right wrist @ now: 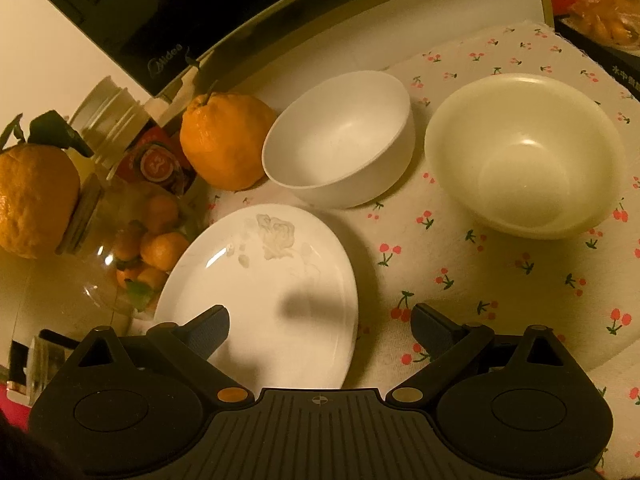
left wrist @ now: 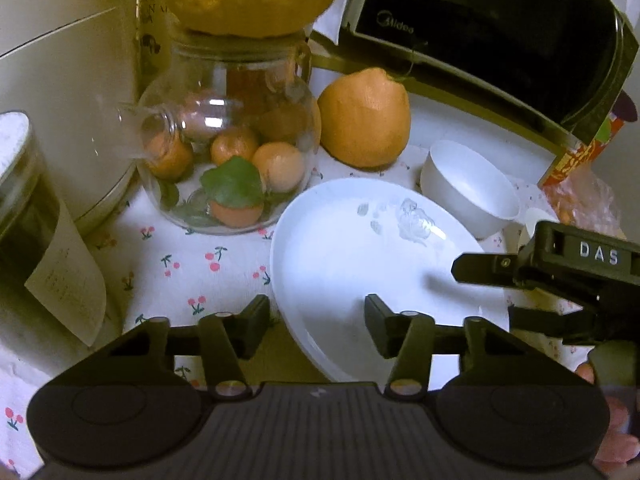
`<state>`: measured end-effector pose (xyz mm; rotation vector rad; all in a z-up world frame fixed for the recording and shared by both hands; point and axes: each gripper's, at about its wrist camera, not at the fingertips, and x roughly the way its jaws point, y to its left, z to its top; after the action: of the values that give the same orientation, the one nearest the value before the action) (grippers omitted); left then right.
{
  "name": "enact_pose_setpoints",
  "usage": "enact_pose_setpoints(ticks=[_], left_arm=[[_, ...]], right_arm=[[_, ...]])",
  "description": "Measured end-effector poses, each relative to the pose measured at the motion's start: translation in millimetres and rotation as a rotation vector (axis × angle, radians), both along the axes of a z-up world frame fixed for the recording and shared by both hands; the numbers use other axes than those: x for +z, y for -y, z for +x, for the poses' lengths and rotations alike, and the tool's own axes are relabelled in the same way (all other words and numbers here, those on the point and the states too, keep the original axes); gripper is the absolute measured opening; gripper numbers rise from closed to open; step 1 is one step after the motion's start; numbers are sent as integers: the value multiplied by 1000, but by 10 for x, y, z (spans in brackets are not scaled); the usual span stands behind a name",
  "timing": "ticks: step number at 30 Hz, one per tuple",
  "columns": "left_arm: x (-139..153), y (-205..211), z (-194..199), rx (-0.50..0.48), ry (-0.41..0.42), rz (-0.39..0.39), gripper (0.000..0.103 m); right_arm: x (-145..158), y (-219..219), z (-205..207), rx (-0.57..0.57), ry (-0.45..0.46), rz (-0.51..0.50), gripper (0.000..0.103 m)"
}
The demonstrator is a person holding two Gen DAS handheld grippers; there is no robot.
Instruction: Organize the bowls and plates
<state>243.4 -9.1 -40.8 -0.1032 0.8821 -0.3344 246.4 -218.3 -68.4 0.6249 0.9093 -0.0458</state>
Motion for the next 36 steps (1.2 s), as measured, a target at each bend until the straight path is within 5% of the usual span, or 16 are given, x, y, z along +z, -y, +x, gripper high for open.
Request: enact_pose_setpoints(ticks=[5, 11, 18, 36], left_arm=[[-25, -12, 2, -4, -1, 8, 35], [-40, -20, 29, 16, 9, 12, 24], [0, -64, -28, 12, 26, -3, 21], [194, -120, -178, 18, 66, -53, 22]], right_arm=[[1, 6, 11, -12, 12, -7, 83], [-40, 9, 8, 3, 4, 13, 37], [-46, 16, -9, -9, 5, 7, 28], [201, 89, -187, 18, 53, 43, 28]])
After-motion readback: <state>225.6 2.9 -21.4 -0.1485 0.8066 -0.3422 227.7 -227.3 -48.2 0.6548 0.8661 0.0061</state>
